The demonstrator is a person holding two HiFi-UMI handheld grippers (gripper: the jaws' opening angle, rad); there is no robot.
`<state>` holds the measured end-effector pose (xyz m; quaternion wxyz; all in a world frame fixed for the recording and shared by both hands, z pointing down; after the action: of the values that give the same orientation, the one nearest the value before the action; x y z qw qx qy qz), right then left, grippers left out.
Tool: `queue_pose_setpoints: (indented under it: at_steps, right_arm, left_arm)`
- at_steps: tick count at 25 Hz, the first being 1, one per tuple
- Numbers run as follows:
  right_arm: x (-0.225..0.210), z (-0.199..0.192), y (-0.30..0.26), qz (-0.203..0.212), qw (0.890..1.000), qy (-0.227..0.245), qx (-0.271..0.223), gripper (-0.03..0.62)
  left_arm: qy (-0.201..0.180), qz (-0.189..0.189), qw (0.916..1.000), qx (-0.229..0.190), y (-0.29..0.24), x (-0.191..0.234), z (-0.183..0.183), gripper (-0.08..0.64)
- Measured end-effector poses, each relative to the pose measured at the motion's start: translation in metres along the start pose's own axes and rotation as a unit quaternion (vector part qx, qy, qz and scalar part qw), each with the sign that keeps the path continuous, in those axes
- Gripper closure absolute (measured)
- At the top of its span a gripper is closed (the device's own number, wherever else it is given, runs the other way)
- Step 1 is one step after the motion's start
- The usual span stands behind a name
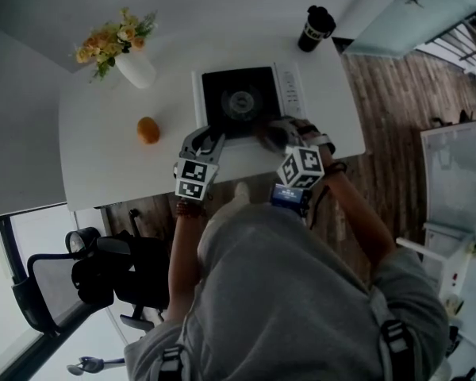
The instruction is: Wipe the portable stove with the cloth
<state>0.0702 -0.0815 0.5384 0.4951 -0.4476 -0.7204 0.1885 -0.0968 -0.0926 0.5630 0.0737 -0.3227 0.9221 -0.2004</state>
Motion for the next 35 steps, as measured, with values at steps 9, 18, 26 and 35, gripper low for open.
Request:
queue_pose_setpoints:
  at_steps: [9, 18, 26, 35]
  right_arm:
    - [0.011, 0.036, 0.051, -0.019, 0.998, -0.012, -0.065, 0.502]
    - [0.016, 0.009, -0.01, 0.039, 0.997, -0.062, 0.039, 0.502]
    - [0.009, 0.015, -0.022, 0.094, 0.988, -0.121, 0.023, 0.502]
    - [0.012, 0.035, -0.035, 0.125, 0.989, -0.08, 0.024, 0.502]
  left_arm:
    - [-0.012, 0.003, 0.9998, 0.015, -0.002, 0.0, -0.001, 0.417]
    - [-0.03, -0.016, 0.9993, 0.014, 0.001, -0.003, -0.002, 0.416]
    - [-0.031, -0.022, 0.9992, 0.016, 0.0, -0.004, -0.002, 0.413]
    - [-0.022, -0.051, 0.998, 0.03, 0.004, -0.006, -0.001, 0.396]
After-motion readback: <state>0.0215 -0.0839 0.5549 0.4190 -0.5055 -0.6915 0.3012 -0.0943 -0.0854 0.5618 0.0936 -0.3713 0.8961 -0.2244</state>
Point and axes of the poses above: the fingertips, and each gripper's own axes: y backward along the fingers, x to its left, z out of its top, the point moved 5 cm from there along y, backward along the fingers, and after that the axes turned 1 degree about -x, right-handed, at the moved point
